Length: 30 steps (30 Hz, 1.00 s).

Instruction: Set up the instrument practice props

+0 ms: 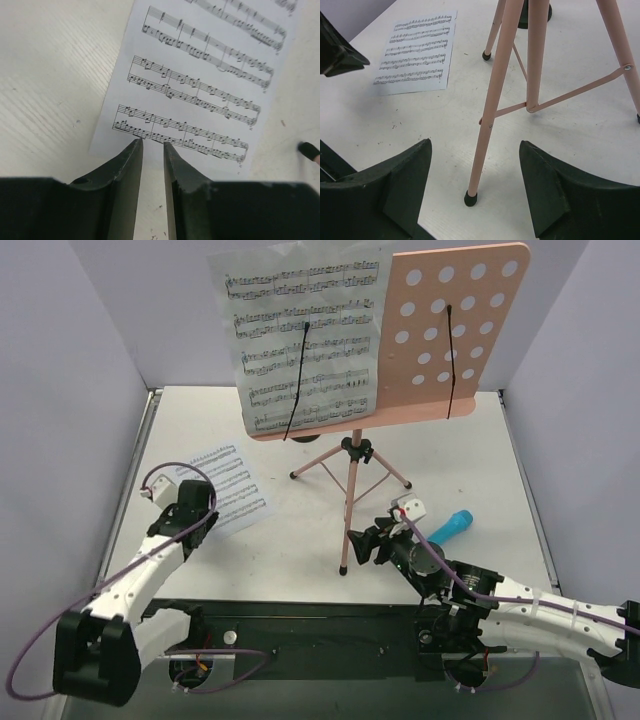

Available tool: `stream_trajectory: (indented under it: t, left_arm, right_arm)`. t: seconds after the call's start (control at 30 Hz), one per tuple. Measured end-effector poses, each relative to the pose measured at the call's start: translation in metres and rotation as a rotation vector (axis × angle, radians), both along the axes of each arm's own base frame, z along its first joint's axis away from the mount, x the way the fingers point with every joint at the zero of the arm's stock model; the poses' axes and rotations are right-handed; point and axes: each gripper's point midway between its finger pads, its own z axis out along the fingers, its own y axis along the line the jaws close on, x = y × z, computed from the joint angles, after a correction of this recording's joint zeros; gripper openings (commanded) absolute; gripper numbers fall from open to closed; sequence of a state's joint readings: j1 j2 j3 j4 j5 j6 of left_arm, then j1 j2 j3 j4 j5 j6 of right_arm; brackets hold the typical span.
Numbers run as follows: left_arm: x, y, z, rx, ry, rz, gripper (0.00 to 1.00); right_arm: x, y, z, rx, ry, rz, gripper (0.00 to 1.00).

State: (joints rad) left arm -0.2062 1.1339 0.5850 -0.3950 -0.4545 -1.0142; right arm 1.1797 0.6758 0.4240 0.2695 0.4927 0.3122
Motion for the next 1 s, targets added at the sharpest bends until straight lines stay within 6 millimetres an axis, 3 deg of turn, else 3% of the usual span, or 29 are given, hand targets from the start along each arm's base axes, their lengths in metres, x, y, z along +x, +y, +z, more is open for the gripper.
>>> stream_trajectory:
  t: [0.17,0.27,0.37,0.57,0.7,0.83,1.0]
  left_arm:
    - [-0.009,0.013,0.058,0.027,-0.194,0.004,0.43]
    - [-0.014,0.024,0.083,0.057,-0.260,0.009,0.47]
    - [-0.018,0.035,0.094,0.085,-0.279,0.025,0.51]
    - [-0.019,0.050,0.079,0.088,-0.199,0.021,0.52]
    - [-0.019,0.063,0.044,0.031,-0.057,0.027,0.53]
    - [-0.024,0.073,0.016,-0.050,0.049,0.035,0.54]
    - [-0.023,0.071,0.018,-0.087,0.035,0.010,0.54]
  right_arm:
    - [-0.006,0.008,-0.005,-0.061,0.020,0.039,0.65]
    - [-0.016,0.033,0.004,-0.120,0.007,0.110,0.65]
    - [-0.030,0.062,0.011,-0.165,-0.022,0.187,0.65]
    - [-0.043,0.119,-0.001,-0.275,-0.019,0.291,0.66]
    - [-0.038,0.170,-0.016,-0.323,0.038,0.362,0.67]
    - [-0.010,0.210,-0.039,-0.311,0.165,0.398,0.67]
    - [0.045,0.237,-0.080,-0.275,0.371,0.386,0.68]
